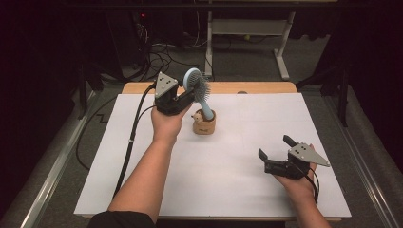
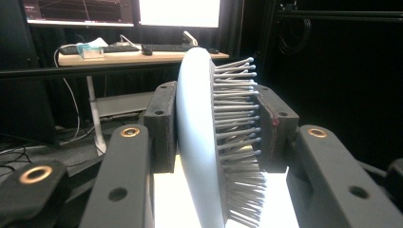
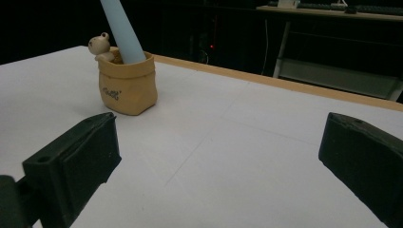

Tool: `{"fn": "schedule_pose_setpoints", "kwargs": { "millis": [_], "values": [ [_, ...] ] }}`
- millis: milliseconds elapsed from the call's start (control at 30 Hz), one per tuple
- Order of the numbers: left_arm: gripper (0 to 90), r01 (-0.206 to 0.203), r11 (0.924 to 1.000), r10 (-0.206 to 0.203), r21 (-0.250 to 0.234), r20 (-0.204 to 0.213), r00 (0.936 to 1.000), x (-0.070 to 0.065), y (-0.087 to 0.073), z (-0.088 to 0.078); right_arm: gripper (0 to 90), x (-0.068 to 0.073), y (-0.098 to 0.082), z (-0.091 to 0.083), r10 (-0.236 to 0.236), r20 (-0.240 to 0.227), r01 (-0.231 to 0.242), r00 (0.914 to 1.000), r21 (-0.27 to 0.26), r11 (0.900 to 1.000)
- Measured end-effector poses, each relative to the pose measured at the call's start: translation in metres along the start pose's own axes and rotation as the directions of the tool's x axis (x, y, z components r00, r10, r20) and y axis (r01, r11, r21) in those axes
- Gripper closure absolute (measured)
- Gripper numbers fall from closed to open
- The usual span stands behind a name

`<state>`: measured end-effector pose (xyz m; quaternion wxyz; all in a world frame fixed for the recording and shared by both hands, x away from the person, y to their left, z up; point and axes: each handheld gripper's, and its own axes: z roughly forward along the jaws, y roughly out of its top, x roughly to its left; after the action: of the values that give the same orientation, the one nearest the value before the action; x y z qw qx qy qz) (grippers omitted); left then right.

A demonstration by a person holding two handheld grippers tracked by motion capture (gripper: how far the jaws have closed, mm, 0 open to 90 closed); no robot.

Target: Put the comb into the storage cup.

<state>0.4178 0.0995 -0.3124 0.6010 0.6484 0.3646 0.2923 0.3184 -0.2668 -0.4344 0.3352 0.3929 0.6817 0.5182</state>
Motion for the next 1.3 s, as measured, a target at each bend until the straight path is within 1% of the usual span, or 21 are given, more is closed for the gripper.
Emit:
{"fn": "schedule_pose_setpoints", "kwargs": {
  "millis": [167, 400, 500, 633, 867, 1033, 1100, 1167, 1300],
  "values": [
    [57.7, -0.013, 0.9999, 0.013, 0.000, 0.000, 0.9999, -0.002, -0.002, 0.000, 0.2, 0.000, -0.001, 0.001, -0.001, -0.001, 0.001, 1.0000, 0.005, 1.000],
    [57.7, -0.019, 0.9998, 0.019, 0.007, -0.006, 0.9998, -0.004, -0.005, 0.003, 0.2, 0.001, -0.001, 0.001, 0.000, -0.002, 0.000, 1.0000, 0.009, 1.000],
    [57.7, -0.011, 0.9999, 0.011, 0.006, -0.006, 0.9999, -0.003, -0.006, 0.003, 0.2, 0.001, -0.001, 0.001, 0.001, -0.004, -0.001, 1.0000, 0.009, 1.000],
    [57.7, -0.001, 0.9999, 0.001, 0.016, -0.012, 0.9999, -0.002, -0.011, 0.006, 0.2, 0.000, -0.002, 0.001, 0.005, -0.005, -0.005, 1.0000, 0.011, 1.000],
    [57.7, 0.017, 0.9992, -0.017, 0.035, -0.009, 0.9998, 0.000, -0.019, 0.013, 0.2, 0.000, -0.003, 0.002, 0.010, -0.006, -0.010, 0.9999, 0.015, 1.000],
    [57.7, 0.019, 0.9990, -0.018, 0.041, -0.012, 0.9998, 0.000, -0.022, 0.016, 0.2, -0.001, -0.002, 0.002, 0.008, -0.007, -0.008, 0.9999, 0.011, 1.000],
    [57.7, 0.027, 0.9990, -0.027, 0.035, -0.009, 0.9996, 0.000, -0.023, 0.017, 0.2, -0.001, -0.002, 0.001, 0.007, -0.006, -0.007, 1.0000, 0.011, 1.000],
    [57.7, 0.022, 0.9992, -0.022, 0.034, -0.010, 0.9997, 0.000, -0.023, 0.017, 0.2, 0.000, -0.002, 0.002, 0.003, -0.004, -0.003, 1.0000, 0.010, 1.000],
    [57.6, 0.024, 0.9988, -0.023, 0.042, -0.016, 0.9996, 0.001, -0.025, 0.019, 0.2, 0.000, -0.002, 0.002, 0.003, -0.005, -0.003, 1.0000, 0.012, 1.000]
  ]
}}
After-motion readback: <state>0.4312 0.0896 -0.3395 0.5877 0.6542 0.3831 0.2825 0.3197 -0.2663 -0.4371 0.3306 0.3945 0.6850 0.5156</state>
